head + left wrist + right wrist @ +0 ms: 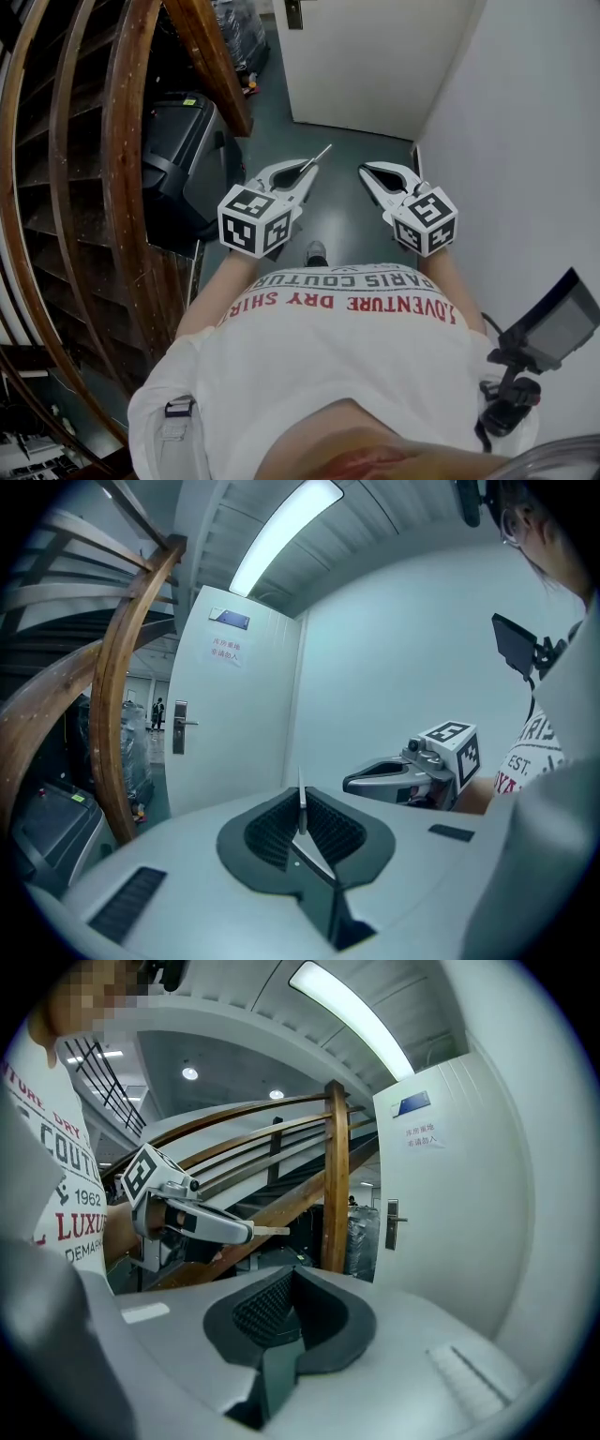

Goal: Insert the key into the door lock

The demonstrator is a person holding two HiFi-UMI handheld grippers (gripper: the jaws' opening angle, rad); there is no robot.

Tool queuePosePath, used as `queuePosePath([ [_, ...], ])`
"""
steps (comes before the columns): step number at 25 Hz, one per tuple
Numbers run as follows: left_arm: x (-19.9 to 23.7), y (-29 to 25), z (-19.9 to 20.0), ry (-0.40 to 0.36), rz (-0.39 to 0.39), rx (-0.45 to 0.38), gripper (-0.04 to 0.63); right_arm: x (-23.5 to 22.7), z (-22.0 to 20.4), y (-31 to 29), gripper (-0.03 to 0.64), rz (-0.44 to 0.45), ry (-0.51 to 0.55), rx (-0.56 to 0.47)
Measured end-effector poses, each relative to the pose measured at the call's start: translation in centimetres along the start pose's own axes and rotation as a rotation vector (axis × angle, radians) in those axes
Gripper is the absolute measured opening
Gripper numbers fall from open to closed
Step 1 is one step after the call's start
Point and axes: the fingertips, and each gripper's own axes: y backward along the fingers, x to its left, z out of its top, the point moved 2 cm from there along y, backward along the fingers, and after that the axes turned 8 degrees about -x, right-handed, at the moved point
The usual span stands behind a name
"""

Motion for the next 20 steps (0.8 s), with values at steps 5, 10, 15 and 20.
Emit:
queuePosePath([
  [5,3.1,-3.1,-1.1,0.008,-0.002,0.011,0.023,-2.8,-2.3,-2.7,0.003,-0.009,-0.019,0.012],
  [10,8.5,-8.2,-2.0,0.030,-0.021,0.038,0.023,-7.9,-3.9,-7.7,0.003,-0.026,-0.039,0.031],
  [15,17.0,-15.8,-1.0,0.071,-0.020,0.051,0.023,-16.0,-4.6,-14.8,0.003,-0.056,-0.063,0.050],
  [20,26.9,-24.7,1.7,0.082,-0.038,0.085,0.023,-25.9,-4.3,-24.0,0.003,-0.086,-0.087,0.060],
])
